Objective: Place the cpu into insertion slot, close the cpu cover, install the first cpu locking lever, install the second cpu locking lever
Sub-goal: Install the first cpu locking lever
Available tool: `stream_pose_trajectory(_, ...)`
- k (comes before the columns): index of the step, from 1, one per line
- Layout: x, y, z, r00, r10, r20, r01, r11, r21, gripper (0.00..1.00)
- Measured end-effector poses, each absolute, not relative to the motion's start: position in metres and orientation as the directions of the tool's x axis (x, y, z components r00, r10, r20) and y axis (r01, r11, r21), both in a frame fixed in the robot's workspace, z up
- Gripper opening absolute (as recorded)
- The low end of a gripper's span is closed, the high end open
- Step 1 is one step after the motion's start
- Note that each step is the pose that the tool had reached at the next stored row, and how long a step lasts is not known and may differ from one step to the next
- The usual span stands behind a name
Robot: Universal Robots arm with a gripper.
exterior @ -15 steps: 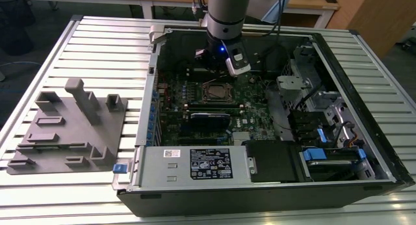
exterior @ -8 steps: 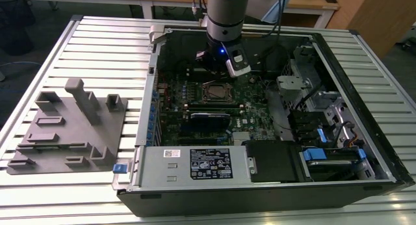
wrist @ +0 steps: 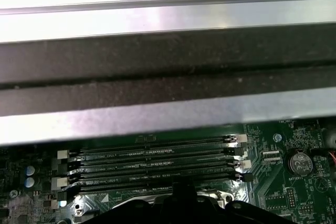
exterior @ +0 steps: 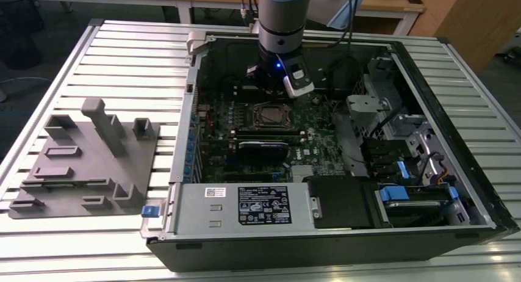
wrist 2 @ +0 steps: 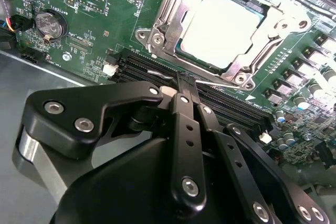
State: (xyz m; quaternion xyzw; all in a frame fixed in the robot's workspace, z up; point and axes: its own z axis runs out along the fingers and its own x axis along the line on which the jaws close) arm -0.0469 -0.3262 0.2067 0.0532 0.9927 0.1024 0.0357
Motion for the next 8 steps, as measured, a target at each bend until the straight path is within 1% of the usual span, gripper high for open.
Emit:
stream_pose_trajectory(6, -0.0470, -0.3261, 0.2064, -0.992, 0.113, -0.060, 0.099, 0.973, 0.207, 0.11)
stream_pose_trajectory(8, -0.0470, -0.3261, 0.2054, -0.991, 0.113, -0.067, 0.097, 0.974, 0.207, 0.11)
